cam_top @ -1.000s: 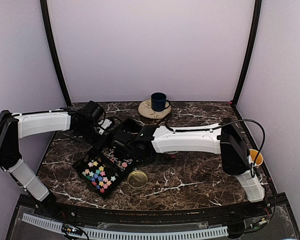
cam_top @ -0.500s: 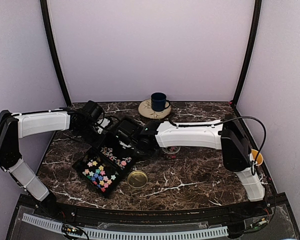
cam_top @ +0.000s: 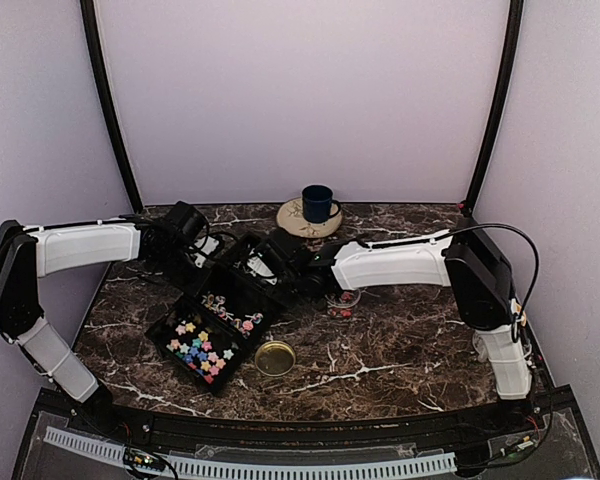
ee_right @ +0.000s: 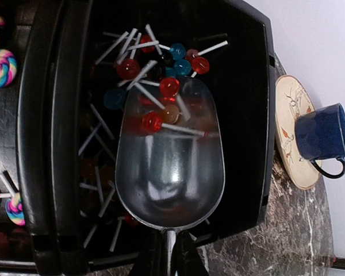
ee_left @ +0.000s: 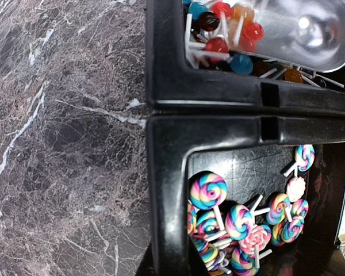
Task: Pack the candies
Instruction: Scoop the fake candies from the plate.
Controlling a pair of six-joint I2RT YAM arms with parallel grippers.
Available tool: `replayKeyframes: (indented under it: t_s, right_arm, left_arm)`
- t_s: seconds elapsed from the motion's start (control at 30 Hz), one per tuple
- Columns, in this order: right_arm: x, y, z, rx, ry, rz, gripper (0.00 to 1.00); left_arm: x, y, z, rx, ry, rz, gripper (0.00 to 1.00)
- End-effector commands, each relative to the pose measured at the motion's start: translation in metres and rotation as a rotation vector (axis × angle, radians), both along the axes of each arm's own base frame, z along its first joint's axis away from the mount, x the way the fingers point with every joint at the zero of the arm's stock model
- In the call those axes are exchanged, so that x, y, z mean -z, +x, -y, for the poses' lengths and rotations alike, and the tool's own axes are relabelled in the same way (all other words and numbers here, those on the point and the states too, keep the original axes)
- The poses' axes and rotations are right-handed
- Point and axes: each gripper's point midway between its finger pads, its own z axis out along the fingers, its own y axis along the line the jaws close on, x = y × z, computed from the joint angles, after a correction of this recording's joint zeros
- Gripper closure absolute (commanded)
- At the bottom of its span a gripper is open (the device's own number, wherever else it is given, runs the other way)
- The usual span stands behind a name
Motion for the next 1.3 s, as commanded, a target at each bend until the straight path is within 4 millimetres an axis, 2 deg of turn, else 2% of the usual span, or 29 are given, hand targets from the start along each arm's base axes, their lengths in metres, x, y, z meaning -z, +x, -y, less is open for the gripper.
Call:
replayKeyframes:
  t_s: [0.0, 0.13, 0.3, 0.47, 0.73, 1.17, 1.27]
  right_arm:
    - [0.031, -0.027, -0.019, -0.109, 0.091, -0.150, 1.00]
    - [0.028, -0.020, -0.019, -0.063, 0.140, -0.139, 1.00]
    - [0.004, -0.008, -0.005, 0.025, 0.183, -0.055, 1.00]
    - [-0.019, -0.008, 0.011, 0.054, 0.191, -0.016, 1.00]
    - [-0.044, -0.010, 0.040, 0.097, 0.194, 0.046, 1.00]
    - [-0.049, -0.016, 0.052, 0.070, 0.343, 0.026, 1.00]
    - [-0.057, -0.017, 0.055, 0.063, 0.383, 0.039, 1.00]
  left_arm:
    - [-0.047, 0.011, 0.029, 0.085, -0.141, 0.135, 1.00]
    - [-0.048, 0.011, 0.029, 0.084, -0.142, 0.142, 1.00]
    - [-0.046, 0.011, 0.026, 0.076, -0.129, 0.142, 1.00]
    - [-0.044, 0.012, 0.024, 0.065, -0.116, 0.138, 1.00]
    - [-0.040, 0.014, 0.021, 0.054, -0.101, 0.133, 1.00]
    - [-0.038, 0.013, 0.021, 0.052, -0.097, 0.128, 1.00]
    - [-0.039, 0.014, 0.021, 0.052, -0.098, 0.130, 1.00]
